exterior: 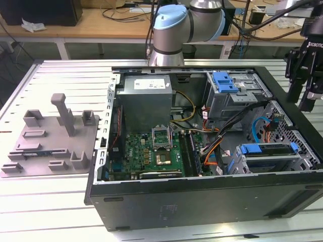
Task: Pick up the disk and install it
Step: 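Insert the first disk wire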
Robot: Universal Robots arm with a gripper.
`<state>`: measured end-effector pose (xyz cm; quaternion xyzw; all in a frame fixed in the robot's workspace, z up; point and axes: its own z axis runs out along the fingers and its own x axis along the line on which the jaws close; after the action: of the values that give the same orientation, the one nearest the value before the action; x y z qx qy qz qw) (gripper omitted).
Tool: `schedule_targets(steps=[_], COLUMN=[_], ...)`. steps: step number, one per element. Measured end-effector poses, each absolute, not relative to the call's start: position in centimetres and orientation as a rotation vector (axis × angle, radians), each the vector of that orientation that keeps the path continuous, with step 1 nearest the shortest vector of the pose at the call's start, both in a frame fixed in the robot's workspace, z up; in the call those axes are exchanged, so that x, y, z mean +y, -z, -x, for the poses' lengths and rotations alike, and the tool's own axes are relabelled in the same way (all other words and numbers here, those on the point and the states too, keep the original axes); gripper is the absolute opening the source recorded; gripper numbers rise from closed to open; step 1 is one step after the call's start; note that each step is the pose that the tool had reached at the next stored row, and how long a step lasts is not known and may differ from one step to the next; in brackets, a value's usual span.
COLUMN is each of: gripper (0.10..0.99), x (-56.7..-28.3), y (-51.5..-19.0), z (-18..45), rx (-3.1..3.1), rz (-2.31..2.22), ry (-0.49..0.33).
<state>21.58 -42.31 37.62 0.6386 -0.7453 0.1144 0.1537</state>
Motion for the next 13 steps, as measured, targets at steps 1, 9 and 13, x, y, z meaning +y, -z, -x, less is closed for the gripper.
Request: schedule_targets(steps=[1, 9, 13], gripper=[0.522, 0.522, 0.522], x=[-42.3, -42.3, -42.0], y=[-37.5, -36.3, -35.6], z=[-21.5, -20.8, -20.2], rx=[-2.141, -2.17, -2.176], rz=[-1.825, -1.772, -1.75], ry=[-0.329, -0.33, -0.337])
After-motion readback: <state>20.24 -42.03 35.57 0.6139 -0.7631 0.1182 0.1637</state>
